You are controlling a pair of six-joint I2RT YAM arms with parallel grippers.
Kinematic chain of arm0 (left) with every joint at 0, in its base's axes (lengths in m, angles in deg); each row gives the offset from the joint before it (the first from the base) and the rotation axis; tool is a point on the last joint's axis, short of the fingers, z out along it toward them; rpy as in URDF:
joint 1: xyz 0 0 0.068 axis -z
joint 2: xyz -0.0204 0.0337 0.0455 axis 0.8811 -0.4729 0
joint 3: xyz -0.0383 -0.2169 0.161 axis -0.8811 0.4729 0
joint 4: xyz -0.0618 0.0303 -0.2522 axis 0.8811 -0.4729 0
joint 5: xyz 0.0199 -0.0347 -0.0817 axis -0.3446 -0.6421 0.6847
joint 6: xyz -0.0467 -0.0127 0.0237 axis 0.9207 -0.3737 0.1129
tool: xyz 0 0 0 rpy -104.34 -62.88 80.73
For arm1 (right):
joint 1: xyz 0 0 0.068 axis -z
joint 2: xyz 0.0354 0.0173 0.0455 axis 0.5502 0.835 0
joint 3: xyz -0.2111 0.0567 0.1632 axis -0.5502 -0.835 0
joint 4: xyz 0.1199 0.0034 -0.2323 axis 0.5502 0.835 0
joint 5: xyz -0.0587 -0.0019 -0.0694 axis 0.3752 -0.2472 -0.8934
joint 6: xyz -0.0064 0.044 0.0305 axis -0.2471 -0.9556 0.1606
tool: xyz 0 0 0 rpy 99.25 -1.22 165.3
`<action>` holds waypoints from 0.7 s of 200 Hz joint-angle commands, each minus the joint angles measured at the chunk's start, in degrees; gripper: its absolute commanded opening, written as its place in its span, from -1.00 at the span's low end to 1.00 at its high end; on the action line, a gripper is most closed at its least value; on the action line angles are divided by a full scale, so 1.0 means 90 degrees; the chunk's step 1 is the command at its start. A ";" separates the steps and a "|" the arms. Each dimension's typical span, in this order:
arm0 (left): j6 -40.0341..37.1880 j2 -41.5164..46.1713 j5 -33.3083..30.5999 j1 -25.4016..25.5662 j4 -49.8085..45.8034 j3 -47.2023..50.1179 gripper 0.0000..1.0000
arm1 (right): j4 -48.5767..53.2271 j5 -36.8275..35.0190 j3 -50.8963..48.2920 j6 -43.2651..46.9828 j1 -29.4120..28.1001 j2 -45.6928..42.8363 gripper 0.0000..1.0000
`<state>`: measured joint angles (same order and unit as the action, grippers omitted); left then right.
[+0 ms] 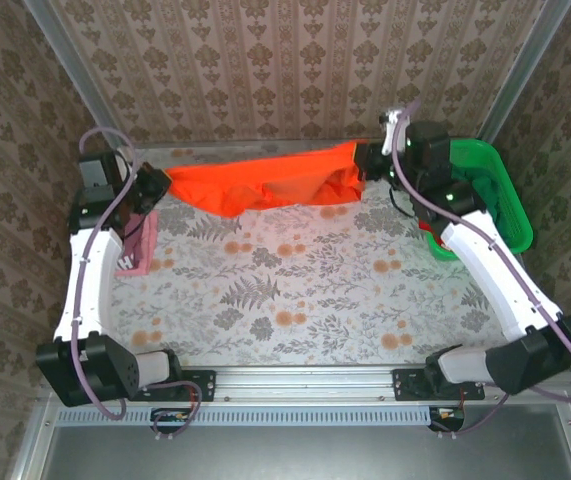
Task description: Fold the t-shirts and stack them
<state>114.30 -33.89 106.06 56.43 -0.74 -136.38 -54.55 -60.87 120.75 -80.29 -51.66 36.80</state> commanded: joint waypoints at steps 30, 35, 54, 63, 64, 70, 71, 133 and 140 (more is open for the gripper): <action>-0.0284 -0.0400 0.0173 -0.0151 0.0033 0.1234 0.04 | 0.0379 -0.0189 -0.1254 -0.0214 0.0054 -0.0119 0.31; -0.0294 -0.0511 0.0162 -0.0134 0.0124 0.1317 0.35 | 0.0387 -0.0299 -0.1286 -0.0204 0.0050 -0.0038 0.48; -0.0316 -0.0629 -0.0297 0.0111 0.0254 0.1618 0.99 | 0.0459 -0.0599 -0.1303 -0.0165 0.0055 0.0172 0.68; -0.0387 -0.0575 -0.0667 0.0290 0.0103 0.1720 0.99 | 0.0522 -0.0602 -0.1293 -0.0150 0.0053 0.0228 0.70; -0.0393 -0.0566 -0.0700 0.0310 0.0077 0.1730 0.99 | 0.0531 -0.0599 -0.1293 -0.0144 0.0056 0.0230 0.70; -0.0416 -0.0491 -0.0882 0.0420 -0.0015 0.1834 1.00 | 0.0570 -0.0584 -0.1298 -0.0132 0.0058 0.0249 0.71; -0.0417 -0.0475 -0.0906 0.0434 -0.0027 0.1860 1.00 | 0.0579 -0.0581 -0.1300 -0.0130 0.0053 0.0246 0.71; 0.0196 0.1520 -0.2378 0.1160 -0.0953 0.3700 0.97 | 0.0696 -0.0481 -0.2247 -0.0660 0.0049 -0.0095 0.71; 0.0330 0.1670 -0.2358 0.1173 -0.0904 0.3928 0.90 | 0.0659 -0.0493 -0.2392 -0.0729 0.0059 -0.0139 0.71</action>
<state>113.60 -23.40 90.39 66.07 -4.74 -106.05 -49.91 -64.25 103.00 -83.29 -51.38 38.18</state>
